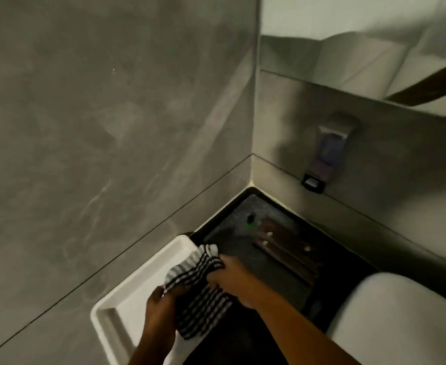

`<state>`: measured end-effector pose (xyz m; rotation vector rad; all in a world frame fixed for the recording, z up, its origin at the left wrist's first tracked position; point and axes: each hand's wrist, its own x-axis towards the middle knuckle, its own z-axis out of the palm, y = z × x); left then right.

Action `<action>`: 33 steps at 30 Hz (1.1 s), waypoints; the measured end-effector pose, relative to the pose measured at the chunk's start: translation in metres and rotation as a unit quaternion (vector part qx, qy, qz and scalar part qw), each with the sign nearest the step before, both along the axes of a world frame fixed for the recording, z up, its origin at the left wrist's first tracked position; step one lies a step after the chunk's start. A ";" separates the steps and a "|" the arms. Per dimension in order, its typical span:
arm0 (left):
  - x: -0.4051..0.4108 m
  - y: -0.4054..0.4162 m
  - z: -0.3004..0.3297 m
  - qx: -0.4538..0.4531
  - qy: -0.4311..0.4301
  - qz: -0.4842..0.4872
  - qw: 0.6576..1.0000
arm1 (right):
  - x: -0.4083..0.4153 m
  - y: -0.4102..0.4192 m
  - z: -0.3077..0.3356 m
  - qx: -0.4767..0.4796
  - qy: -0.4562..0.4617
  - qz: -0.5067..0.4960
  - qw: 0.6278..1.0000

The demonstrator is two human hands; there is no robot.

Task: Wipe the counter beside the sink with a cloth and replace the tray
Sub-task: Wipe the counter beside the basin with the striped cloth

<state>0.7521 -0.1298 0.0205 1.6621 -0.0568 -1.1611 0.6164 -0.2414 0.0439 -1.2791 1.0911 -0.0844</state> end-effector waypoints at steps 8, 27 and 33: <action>-0.167 -0.035 0.054 -0.103 -0.006 -0.225 0.969 | -0.212 0.029 0.052 -0.021 -0.129 -0.192 0.973; -0.667 0.139 0.031 -0.114 -0.062 -0.656 0.743 | -0.693 0.355 0.028 -0.063 0.013 -0.599 0.798; -0.686 0.202 0.005 -0.057 -0.007 -0.676 0.735 | -0.700 0.412 -0.029 -0.042 0.100 -0.586 0.803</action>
